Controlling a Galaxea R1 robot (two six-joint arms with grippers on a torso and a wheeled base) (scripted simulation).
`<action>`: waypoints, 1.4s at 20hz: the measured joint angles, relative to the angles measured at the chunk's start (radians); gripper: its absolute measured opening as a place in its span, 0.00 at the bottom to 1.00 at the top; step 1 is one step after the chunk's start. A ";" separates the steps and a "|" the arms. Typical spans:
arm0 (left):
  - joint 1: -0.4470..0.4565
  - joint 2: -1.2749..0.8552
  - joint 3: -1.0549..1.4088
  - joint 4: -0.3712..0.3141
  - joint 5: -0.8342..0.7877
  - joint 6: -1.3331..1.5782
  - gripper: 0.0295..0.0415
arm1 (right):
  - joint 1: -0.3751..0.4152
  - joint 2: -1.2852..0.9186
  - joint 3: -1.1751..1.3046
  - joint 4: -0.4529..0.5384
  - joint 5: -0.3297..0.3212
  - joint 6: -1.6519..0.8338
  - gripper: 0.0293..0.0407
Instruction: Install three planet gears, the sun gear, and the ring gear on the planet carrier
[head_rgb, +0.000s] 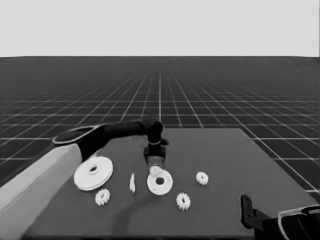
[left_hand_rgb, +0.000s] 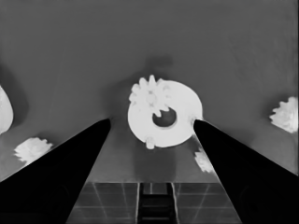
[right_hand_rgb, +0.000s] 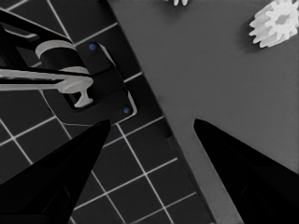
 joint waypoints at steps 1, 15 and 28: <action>-0.002 0.000 0.001 -0.002 0.001 0.000 0.75 | 0.000 0.000 0.000 0.000 0.000 0.000 0.81; 0.139 -0.813 0.821 0.140 -0.049 -0.017 0.75 | 0.000 0.000 0.000 0.000 0.000 0.000 0.81; 0.277 -0.772 0.720 0.257 -0.120 0.020 0.14 | 0.000 0.000 0.000 0.000 0.000 0.000 0.81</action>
